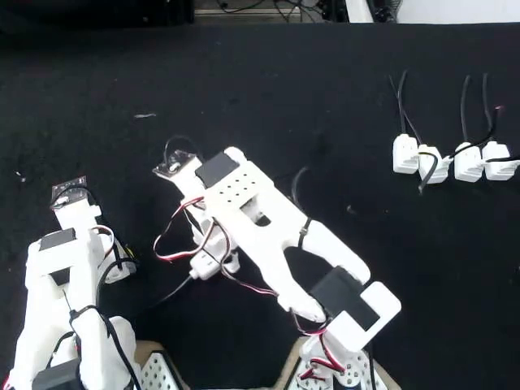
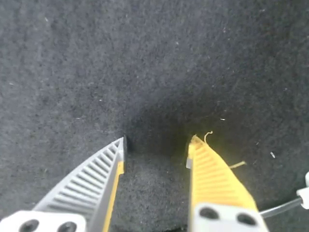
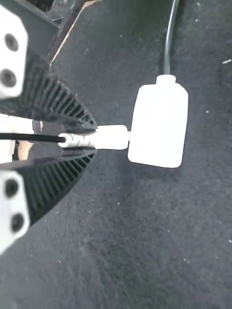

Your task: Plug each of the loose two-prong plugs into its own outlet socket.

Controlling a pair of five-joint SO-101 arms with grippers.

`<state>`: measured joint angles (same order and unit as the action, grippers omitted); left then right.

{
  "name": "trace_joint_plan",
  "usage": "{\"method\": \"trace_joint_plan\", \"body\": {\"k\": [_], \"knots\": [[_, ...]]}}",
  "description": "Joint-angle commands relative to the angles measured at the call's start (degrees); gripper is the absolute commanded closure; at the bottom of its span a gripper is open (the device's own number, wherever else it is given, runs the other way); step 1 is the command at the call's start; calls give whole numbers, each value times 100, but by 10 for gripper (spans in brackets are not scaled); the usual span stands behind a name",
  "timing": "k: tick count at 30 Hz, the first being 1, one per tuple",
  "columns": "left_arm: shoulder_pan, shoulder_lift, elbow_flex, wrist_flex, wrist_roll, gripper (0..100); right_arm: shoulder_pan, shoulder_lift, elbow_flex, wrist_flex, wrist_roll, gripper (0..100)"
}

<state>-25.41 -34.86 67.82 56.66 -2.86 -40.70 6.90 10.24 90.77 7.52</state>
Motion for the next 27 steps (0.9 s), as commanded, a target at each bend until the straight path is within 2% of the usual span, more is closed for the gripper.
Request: {"method": "trace_joint_plan", "body": {"k": [1, 4, 10, 15, 20, 27], "knots": [[-31, -79, -242, 53, 9, 784, 114, -22, -426, -70, 70, 988], [-31, -79, -242, 53, 9, 784, 246, 57, -541, 53, 255, 988], [-31, -79, -242, 53, 9, 784, 308, 110, -1464, 976, 281, 988], [-31, -79, -242, 53, 9, 784, 299, 479, -1912, 949, 237, 988], [-31, -79, -242, 53, 9, 784, 299, 1086, -2114, 870, -202, 988], [-31, -79, -242, 53, 9, 784, 299, 1182, -2431, 853, -229, 988]]}}
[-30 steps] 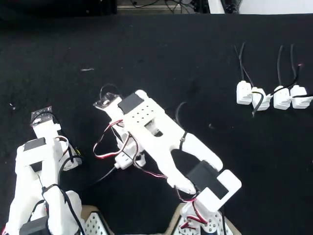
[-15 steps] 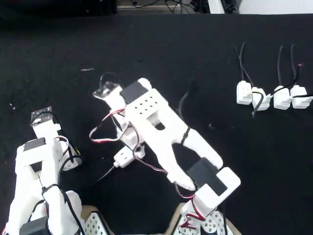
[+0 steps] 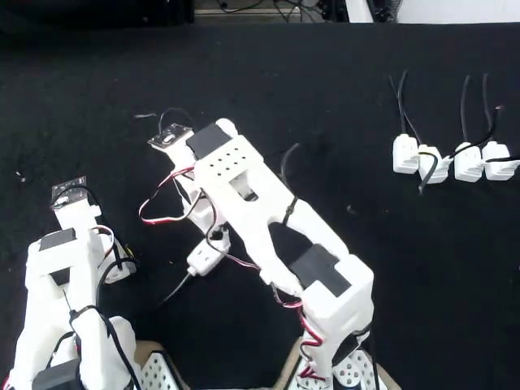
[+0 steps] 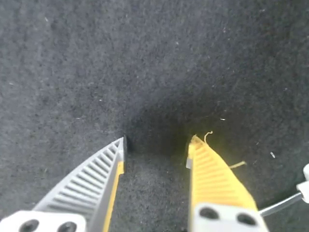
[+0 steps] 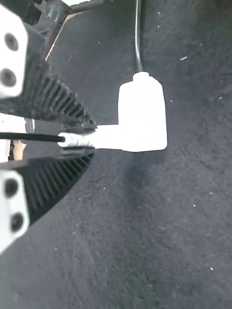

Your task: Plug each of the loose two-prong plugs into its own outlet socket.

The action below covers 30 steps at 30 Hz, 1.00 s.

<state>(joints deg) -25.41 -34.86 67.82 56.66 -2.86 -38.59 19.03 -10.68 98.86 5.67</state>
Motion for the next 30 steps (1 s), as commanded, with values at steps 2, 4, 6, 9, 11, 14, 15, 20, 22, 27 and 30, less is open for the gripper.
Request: {"method": "trace_joint_plan", "body": {"k": [2, 4, 6, 9, 11, 14, 15, 20, 22, 27, 30], "knots": [[-31, -79, -242, 53, 9, 784, 88, -31, -330, 35, -18, 988], [-31, -79, -242, 53, 9, 784, 88, -31, -374, 35, -9, 988], [-31, -79, -242, 53, 9, 784, 88, -40, -470, 62, 18, 988], [-31, -79, -242, 53, 9, 784, 88, -31, -505, 62, 105, 988], [-31, -79, -242, 53, 9, 784, 88, -22, -497, 44, 105, 988], [-31, -79, -242, 53, 9, 784, 88, -13, -479, 35, 105, 988], [-31, -79, -242, 53, 9, 784, 88, 22, -479, 35, 105, 988], [-31, -79, -242, 62, 9, 784, 88, 400, -497, 35, 114, 988], [-31, -79, -242, 62, 9, 784, 88, 523, -523, 35, 114, 988], [-31, -79, -242, 62, 9, 784, -62, 549, -532, 26, 114, 988], [-31, -79, -242, 62, 9, 784, -325, 549, -532, 26, 114, 988]]}}
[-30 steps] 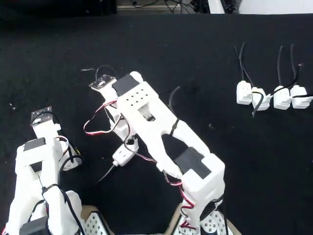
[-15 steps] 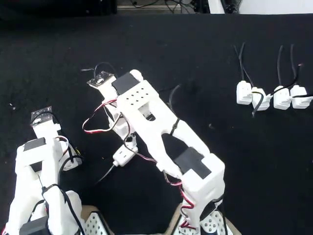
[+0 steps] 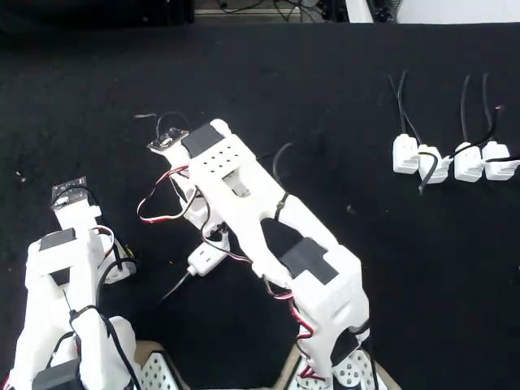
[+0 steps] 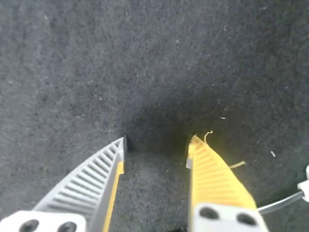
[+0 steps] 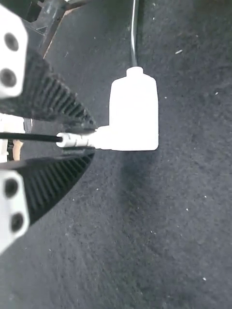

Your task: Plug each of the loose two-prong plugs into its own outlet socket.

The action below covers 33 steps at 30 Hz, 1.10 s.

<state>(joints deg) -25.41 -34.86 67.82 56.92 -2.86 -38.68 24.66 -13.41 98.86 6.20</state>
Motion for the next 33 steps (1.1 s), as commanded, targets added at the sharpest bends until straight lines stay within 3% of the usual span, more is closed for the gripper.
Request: {"method": "trace_joint_plan", "body": {"k": [1, 18, 26, 33], "knots": [[-31, -79, -242, 35, 9, 784, -396, -4, -259, -9, 62, 988], [-374, -79, -277, 35, 35, 784, -501, 31, -189, -396, 9, 988], [-796, -79, -365, 35, 44, 784, -536, -57, 831, -1442, -193, 988], [-787, -79, -365, 35, 44, 784, -765, -681, 1068, -1538, -193, 988]]}}
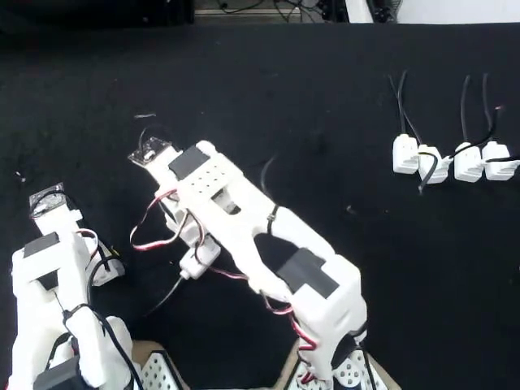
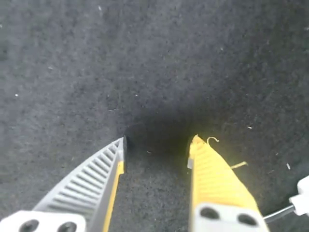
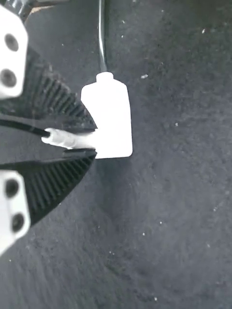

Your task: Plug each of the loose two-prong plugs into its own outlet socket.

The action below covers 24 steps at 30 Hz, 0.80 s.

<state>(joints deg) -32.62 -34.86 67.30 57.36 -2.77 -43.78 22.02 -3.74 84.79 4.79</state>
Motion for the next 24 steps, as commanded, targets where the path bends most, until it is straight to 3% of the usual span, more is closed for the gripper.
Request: {"method": "trace_joint_plan", "body": {"k": [1, 5, 11, 16, 20, 24], "knots": [[-92, -79, -312, -9, 35, 784, -281, -532, 101, -114, -53, 988], [-110, -79, -312, -9, 35, 784, -352, -1024, 101, -114, -9, 969], [-110, -79, -312, -9, 35, 784, -378, -1367, 110, -132, 70, 754], [-119, -79, -312, -18, 35, 784, -369, -1385, 101, -220, 299, 762], [-207, -79, -347, -18, 35, 784, -387, -1446, 57, -237, 1319, 759], [-796, -79, -497, -9, 149, 784, -237, -1508, 66, -457, 2198, 758]]}}
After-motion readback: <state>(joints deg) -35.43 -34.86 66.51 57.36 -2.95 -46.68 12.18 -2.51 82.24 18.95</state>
